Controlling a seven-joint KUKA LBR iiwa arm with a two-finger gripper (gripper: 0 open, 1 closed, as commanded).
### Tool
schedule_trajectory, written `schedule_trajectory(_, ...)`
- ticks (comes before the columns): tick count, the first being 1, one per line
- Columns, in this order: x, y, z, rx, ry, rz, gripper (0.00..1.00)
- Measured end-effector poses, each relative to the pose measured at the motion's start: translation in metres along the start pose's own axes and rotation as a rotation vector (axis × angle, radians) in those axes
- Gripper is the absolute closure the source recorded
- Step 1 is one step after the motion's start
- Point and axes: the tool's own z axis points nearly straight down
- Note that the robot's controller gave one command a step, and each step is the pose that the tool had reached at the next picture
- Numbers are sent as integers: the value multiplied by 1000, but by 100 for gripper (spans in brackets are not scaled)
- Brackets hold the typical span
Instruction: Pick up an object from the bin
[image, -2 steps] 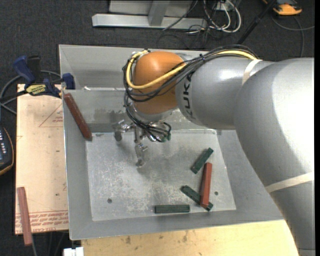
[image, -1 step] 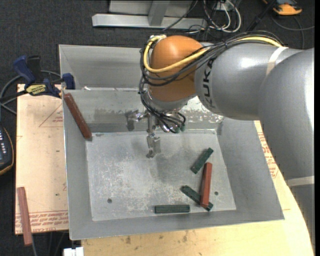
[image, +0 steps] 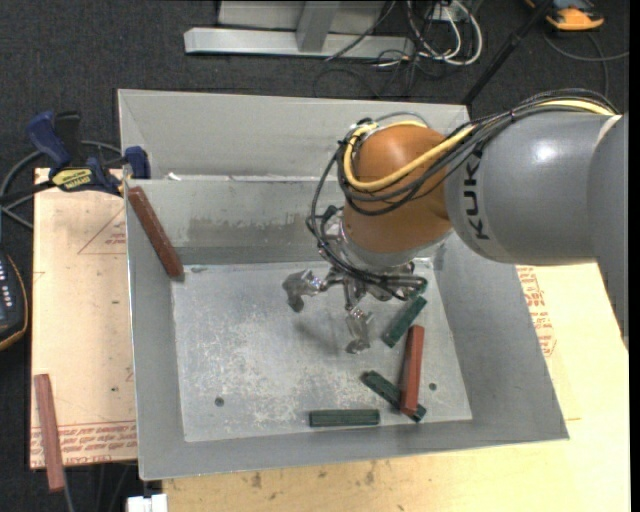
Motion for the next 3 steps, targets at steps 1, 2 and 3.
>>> schedule_trajectory(1, 97, 8, -5, -2, 3, 40, 0)
schedule_trajectory(2, 135, 23, 20, -2, -1, -480, 0)
schedule_trajectory(3, 168, -1, -10, 3, -4, -355, 0)
